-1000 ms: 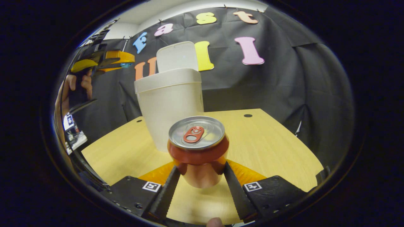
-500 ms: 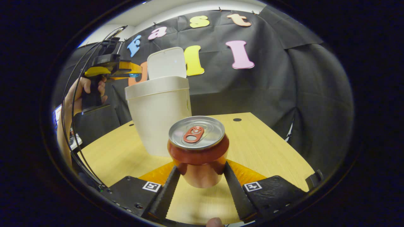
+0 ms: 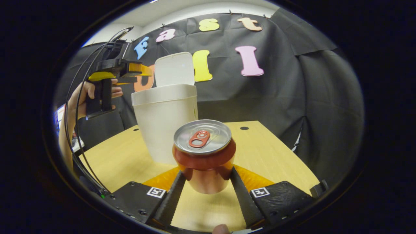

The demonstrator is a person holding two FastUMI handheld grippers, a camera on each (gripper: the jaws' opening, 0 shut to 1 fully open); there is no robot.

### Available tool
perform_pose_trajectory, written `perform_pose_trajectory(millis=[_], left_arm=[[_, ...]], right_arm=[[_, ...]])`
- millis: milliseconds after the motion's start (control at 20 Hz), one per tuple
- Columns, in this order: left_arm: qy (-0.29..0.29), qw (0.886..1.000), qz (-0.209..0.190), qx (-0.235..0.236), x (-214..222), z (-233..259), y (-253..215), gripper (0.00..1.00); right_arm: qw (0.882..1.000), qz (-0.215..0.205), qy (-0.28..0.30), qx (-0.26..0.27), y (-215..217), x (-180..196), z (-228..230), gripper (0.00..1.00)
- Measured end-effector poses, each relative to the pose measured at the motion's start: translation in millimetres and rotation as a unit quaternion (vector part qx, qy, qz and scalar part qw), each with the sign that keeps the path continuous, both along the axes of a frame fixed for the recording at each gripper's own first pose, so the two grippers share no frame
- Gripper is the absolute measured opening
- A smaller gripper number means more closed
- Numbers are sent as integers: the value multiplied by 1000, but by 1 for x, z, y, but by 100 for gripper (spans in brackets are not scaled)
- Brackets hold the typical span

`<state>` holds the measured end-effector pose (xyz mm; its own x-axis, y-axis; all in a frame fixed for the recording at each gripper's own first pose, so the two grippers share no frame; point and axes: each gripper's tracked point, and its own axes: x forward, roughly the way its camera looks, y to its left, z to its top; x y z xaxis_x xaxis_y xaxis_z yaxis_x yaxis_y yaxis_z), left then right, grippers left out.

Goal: Press the lid of the desktop garbage bin to open it, pick up the crumpled paper on the desktop and throw it into the bin, then pick up the pop can on the desktop and drop it into the bin, and finally close the garbage bin lid.

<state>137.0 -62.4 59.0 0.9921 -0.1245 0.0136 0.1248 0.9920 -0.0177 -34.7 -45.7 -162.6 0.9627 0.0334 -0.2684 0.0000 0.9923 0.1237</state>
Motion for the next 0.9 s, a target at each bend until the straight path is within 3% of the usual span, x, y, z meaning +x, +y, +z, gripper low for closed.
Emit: perform_pose_trajectory(millis=[400,450,500,900], left_arm=[[12,1000,-5,11,-35,-19,19,100],[11,1000,-4,11,-40,-20,23,95],[8,1000,-2,12,-44,-20,28,100],[11,1000,15,16,-81,-36,68,100]], right_arm=[[997,13,-58,-43,1,21,83,80],[997,15,-67,-47,1,24,97,80],[996,17,-75,-50,3,27,109,80],[991,56,-103,-61,41,77,180,80]])
